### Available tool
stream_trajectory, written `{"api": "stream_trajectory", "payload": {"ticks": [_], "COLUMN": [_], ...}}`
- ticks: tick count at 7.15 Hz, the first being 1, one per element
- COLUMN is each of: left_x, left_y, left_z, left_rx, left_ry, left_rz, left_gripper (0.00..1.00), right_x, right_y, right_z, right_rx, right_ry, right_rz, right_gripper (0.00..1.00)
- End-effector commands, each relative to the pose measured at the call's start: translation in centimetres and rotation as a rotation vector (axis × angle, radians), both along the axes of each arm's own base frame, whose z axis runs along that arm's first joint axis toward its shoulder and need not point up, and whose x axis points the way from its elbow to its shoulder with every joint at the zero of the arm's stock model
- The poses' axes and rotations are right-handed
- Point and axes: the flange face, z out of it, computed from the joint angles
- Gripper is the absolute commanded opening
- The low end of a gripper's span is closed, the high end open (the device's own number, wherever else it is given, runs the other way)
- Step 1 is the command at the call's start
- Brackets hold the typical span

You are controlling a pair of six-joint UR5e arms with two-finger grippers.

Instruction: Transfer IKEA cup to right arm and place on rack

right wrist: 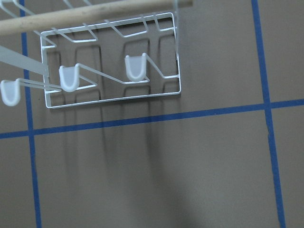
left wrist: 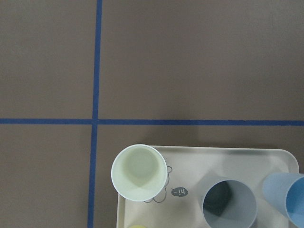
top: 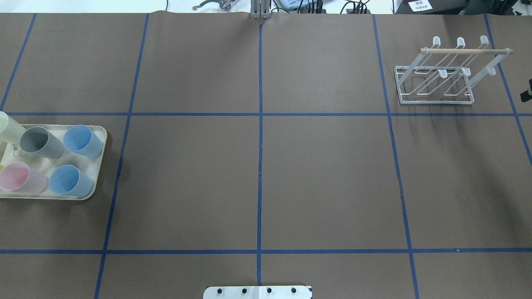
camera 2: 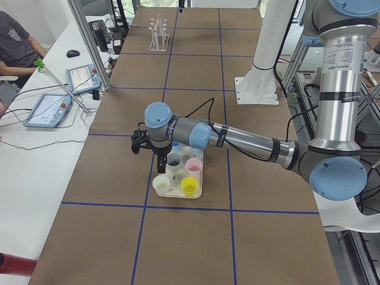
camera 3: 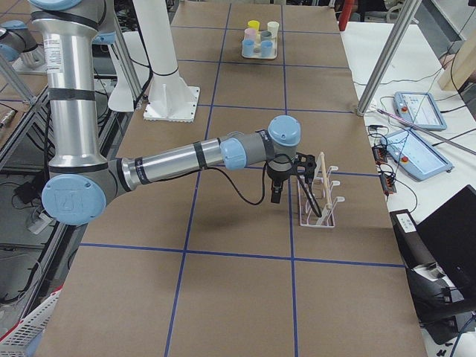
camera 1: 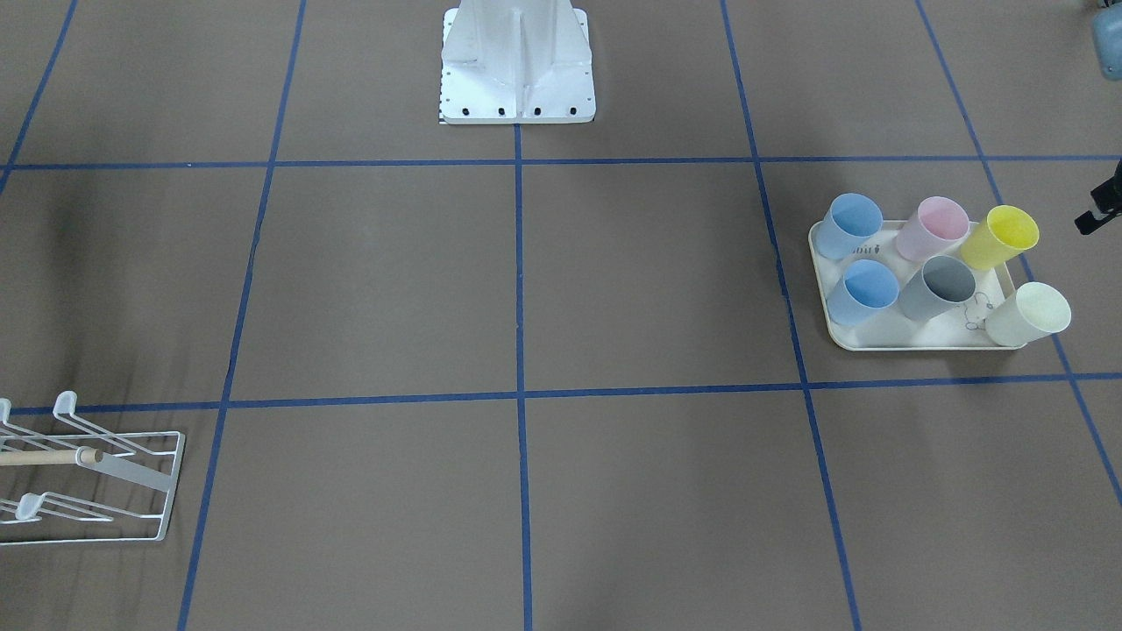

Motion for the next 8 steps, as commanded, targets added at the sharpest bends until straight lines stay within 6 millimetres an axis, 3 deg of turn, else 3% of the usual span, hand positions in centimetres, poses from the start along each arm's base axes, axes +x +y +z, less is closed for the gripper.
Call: {"api": "stream_trajectory", "payload": {"ticks": [1,2,4,5,6,8], "left_x": [-0.4,-0.6,-0.5,1.1,2.0,3.2], "left_y": [1.4,3.1,3.5,3.5,3.5,3.5], "left_z": [1.4,4.5,5.1,5.3,6.1,6.5], "left_rx": [0.011,-0.021,0.015,0.007,0.001,0.004], "left_ry": [0.001,-0.030,-0.030,-0.031,-0.059,-0.070], "left_rz": [0.023,0.021,0.011,0.039,0.056,0.078], "left_gripper": [1.00,1.00,1.00,1.00,1.00,1.00], "right_x": [2.0,2.1,2.2,2.3,1.4,-0.5], "right_y": [1.6,2.7,4.0,5.1,5.5,5.7], "right_z": [1.0,1.6,2.9,3.4,4.4,4.1], "right_rx": [-0.042,-0.051,-0.012,0.048,0.096,0.119], "right_ry": [-0.016,-0.013,-0.009,-0.023,-0.034,-0.048], "right_rz": [0.035,0.033,0.037,0.032,0.017,-0.025], "right_gripper": [1.00,1.00,1.00,1.00,1.00,1.00]}}
